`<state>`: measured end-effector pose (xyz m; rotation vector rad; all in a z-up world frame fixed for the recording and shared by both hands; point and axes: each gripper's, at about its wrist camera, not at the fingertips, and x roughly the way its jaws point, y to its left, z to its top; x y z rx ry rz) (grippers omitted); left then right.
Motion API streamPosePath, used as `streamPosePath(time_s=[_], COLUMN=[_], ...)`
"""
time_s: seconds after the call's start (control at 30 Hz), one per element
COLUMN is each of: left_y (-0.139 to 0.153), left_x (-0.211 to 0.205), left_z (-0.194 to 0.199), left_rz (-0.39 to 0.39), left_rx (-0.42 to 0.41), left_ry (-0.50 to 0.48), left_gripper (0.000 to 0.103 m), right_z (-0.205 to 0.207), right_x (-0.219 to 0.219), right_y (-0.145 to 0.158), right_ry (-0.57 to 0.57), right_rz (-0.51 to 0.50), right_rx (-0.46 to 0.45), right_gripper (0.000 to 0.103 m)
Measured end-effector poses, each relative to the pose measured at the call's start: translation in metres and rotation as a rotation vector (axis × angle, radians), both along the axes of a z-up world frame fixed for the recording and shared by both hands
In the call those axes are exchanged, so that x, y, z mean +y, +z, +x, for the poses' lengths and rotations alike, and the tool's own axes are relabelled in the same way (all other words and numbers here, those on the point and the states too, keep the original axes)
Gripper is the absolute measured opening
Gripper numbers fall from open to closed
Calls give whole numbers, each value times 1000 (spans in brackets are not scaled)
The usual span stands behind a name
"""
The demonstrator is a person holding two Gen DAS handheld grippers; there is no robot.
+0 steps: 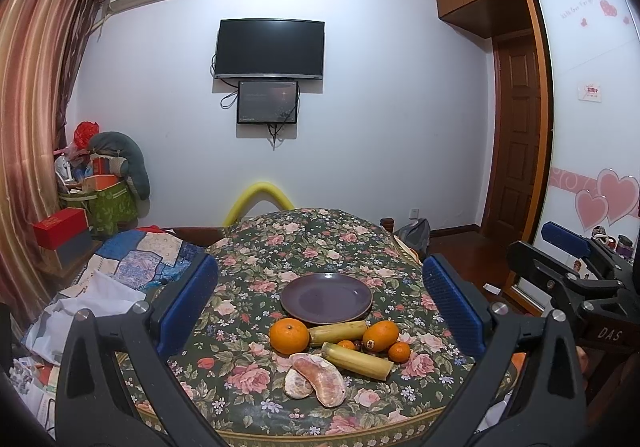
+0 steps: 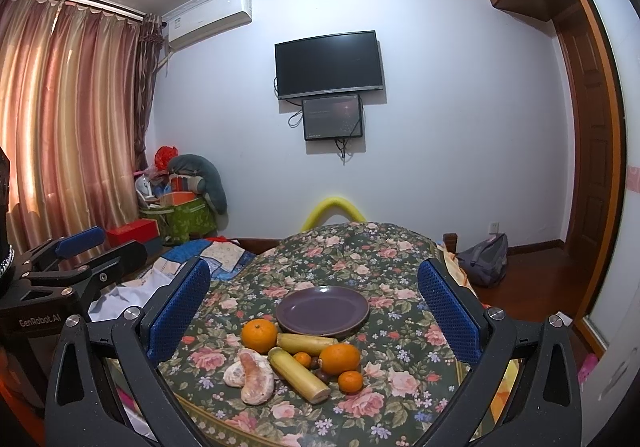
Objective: Organize fruits
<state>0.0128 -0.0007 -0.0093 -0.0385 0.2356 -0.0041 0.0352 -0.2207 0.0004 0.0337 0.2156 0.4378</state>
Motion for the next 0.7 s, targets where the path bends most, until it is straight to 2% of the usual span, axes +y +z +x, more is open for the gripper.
streamPosePath(time_s=[0.43, 0.7], left_y=[-2, -14], left_x=[6, 12], left_z=[4, 21], left_rz=[-3, -1], left_rx=[13, 49], left_ry=[2, 3], left_gripper=[103, 103], right_z=[4, 23], right_x=[3, 9], right_y=[1, -15], right_ry=[-2, 10], right_rz=[-6, -45], right_rx=[11, 62], right_gripper=[103, 103])
